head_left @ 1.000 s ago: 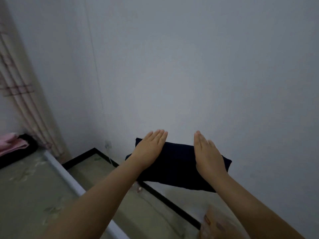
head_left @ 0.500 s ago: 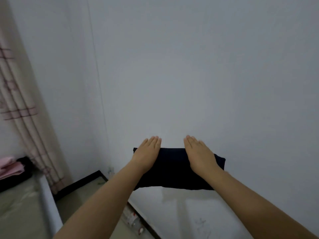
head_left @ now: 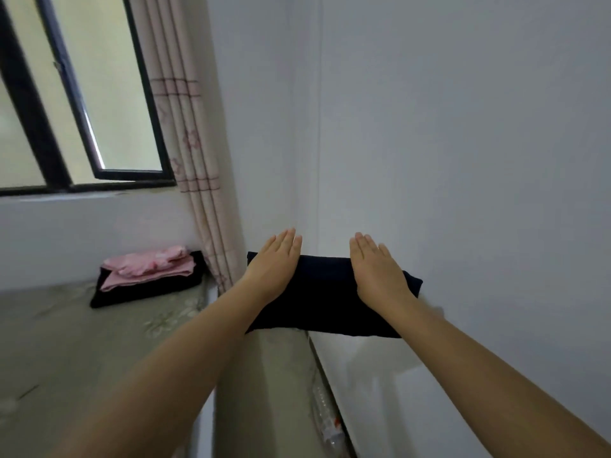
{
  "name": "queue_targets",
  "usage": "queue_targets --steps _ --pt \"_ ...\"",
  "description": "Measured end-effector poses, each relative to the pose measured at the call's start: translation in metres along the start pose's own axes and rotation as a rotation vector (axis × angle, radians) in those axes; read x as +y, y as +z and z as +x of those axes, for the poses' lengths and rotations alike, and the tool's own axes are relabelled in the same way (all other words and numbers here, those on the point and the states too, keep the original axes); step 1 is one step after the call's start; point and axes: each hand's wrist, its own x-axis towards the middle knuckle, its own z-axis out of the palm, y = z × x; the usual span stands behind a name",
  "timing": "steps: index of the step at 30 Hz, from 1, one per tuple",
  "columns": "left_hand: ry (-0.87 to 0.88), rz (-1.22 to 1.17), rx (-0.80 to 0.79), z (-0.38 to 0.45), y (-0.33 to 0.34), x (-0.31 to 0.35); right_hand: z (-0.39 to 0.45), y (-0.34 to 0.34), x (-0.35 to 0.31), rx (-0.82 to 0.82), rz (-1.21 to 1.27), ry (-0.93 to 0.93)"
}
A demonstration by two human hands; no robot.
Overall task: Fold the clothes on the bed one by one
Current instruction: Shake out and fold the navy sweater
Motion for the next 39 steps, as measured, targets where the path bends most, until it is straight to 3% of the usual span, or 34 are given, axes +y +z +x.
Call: queue_targets --steps 13,27,39 --pt "-0.329 0.051 -0.211 0.066 0.128 -0.247 0.276 0.118 -0.146 -0.090 0.164 -0.398" --pt "-0.623 0.061 -0.465 0.146 0.278 -0.443 0.534 0.266 -0.276 -0.254 0.310 -0.724" --pt "-0.751 -0.033 -0.583 0.234 0.399 -0.598 0.726 0.376 -0.362 -0.428 0.375 -0.806"
